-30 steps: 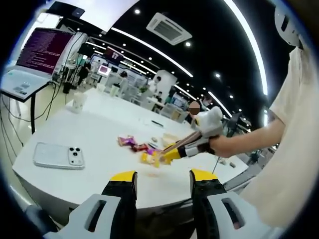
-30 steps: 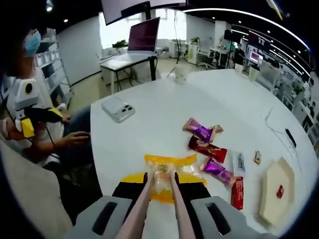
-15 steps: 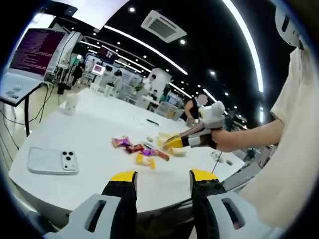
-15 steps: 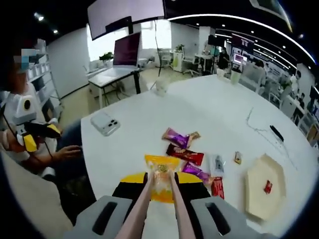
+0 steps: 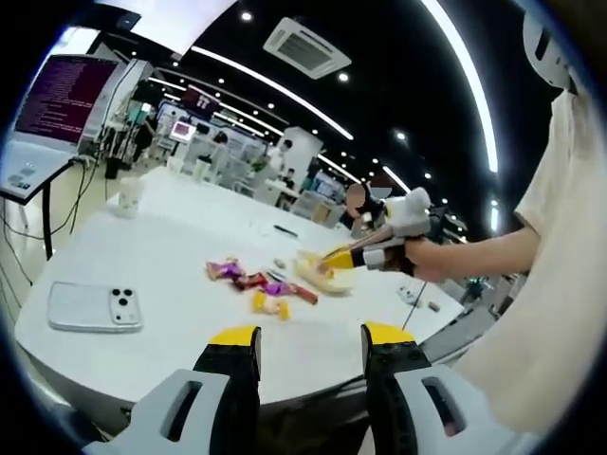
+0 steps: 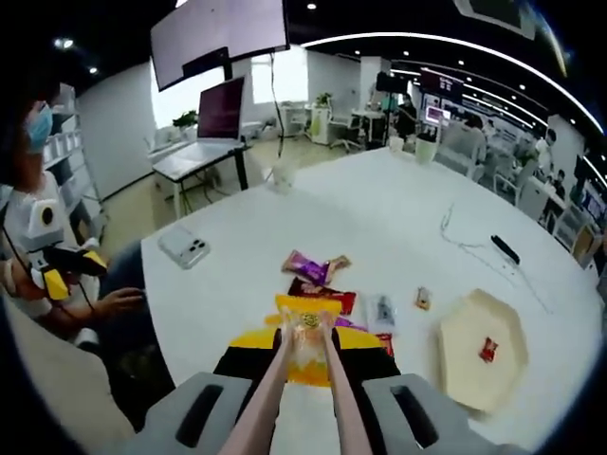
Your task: Place the target food into the container with the food tongs after gripping and lifting it, then release it inside without dropping or visibly crushing the food.
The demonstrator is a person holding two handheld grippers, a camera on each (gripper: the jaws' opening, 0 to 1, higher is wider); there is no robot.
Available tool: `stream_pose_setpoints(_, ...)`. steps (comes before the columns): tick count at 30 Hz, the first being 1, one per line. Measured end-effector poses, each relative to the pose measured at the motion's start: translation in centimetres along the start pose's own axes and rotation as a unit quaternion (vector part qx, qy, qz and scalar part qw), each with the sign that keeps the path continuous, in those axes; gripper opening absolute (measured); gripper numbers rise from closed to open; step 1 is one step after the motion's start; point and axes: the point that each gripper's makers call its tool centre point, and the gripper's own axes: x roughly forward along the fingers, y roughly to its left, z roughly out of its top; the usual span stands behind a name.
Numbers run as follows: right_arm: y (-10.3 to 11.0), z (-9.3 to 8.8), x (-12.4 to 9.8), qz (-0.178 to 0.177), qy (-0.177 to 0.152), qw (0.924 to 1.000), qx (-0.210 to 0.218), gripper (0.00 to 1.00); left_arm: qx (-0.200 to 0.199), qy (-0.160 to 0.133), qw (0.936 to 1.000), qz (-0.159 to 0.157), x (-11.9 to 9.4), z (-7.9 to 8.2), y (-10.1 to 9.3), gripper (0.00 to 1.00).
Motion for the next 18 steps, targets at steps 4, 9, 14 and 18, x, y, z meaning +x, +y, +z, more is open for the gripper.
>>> stream_pose_setpoints(4,-0.3,0.3,-0.4,-0.005,-0.004,1.0,0.002,0.2,0.001,0.001,1.0,-0.002,0.1,0.0,0.0,0.42)
stream_pose_setpoints(9,-0.5,0.6,-0.7,-0.009,-0.009,0.9999,0.005,0.2,0.003,0.002,1.0,-0.004,0.2,0.0,0.0,0.42)
stream_pose_setpoints(14,-1.0,0.9,-1.1,-0.013,-0.012,0.9998,0.005,0.2,0.004,0.002,1.0,-0.006,0.4,0.1,-0.2,0.42)
stream_pose_setpoints(18,-1.4,1.2,-1.3,-0.017,-0.017,0.9997,0.008,0.2,0.003,0.003,1.0,-0.007,0.5,0.1,-0.3,0.42)
